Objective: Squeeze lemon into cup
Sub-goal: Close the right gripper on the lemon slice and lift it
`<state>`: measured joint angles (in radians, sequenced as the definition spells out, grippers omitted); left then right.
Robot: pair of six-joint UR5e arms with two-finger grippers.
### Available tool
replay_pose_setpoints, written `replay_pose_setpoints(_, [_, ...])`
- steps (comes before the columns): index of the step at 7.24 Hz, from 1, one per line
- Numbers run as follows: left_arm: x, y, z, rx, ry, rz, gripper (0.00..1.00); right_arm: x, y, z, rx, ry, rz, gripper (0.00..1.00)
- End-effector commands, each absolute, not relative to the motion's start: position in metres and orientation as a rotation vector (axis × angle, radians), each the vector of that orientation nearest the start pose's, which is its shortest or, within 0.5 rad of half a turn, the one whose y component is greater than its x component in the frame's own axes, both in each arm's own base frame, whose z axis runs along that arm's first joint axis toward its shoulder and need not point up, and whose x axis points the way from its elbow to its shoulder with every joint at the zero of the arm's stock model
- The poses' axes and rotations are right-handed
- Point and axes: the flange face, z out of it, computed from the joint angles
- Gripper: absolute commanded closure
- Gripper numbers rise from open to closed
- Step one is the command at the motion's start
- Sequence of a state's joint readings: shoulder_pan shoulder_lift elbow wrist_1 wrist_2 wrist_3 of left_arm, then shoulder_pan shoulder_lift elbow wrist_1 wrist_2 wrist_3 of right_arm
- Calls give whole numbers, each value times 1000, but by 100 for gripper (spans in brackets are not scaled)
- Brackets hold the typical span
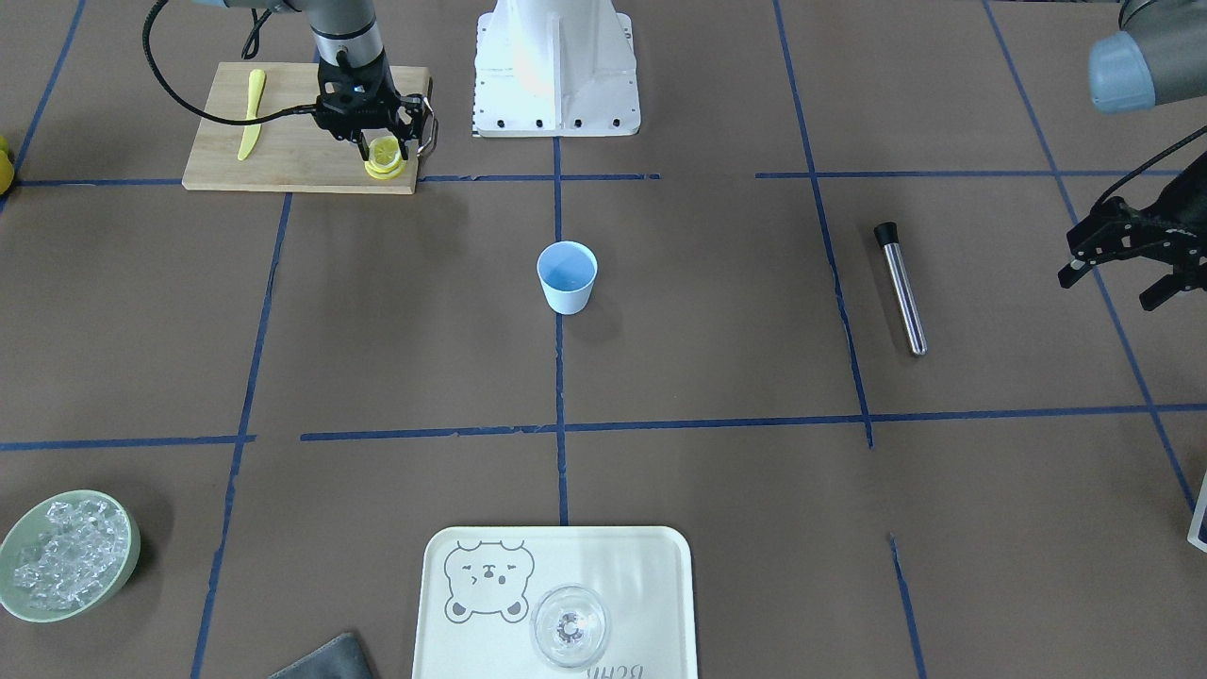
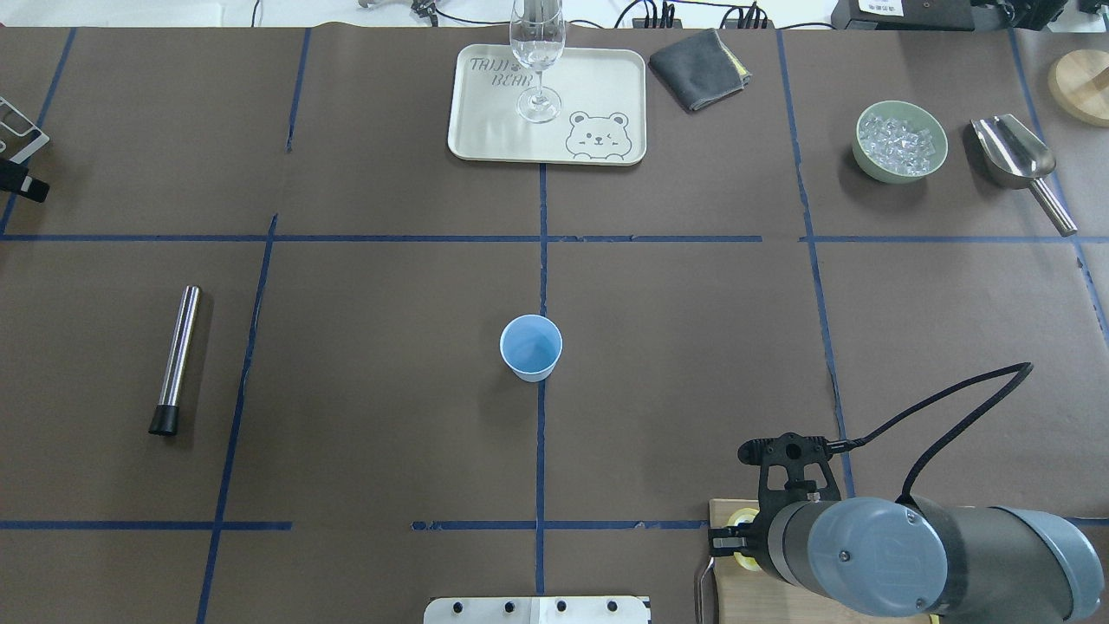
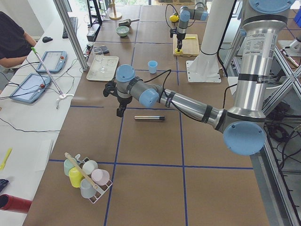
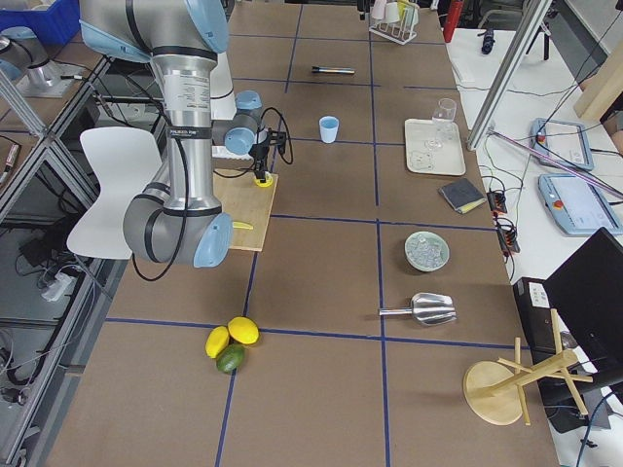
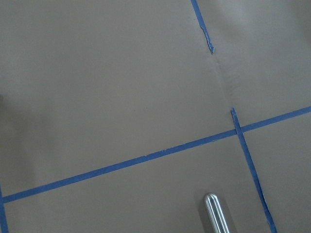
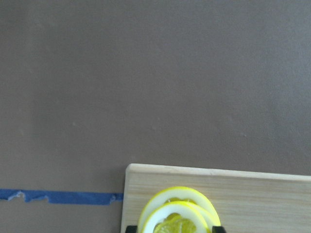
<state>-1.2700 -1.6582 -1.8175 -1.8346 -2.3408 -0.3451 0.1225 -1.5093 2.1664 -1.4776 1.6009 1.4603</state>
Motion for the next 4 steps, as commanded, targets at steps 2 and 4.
replay_pose_setpoints(2, [97,-525,460,301,888,190,0,-447,-196,342,43,-772,13,42])
replay_pose_setpoints(4, [96,-526,459,304,888,190,0,-444,-202,341,47,-774,22,41])
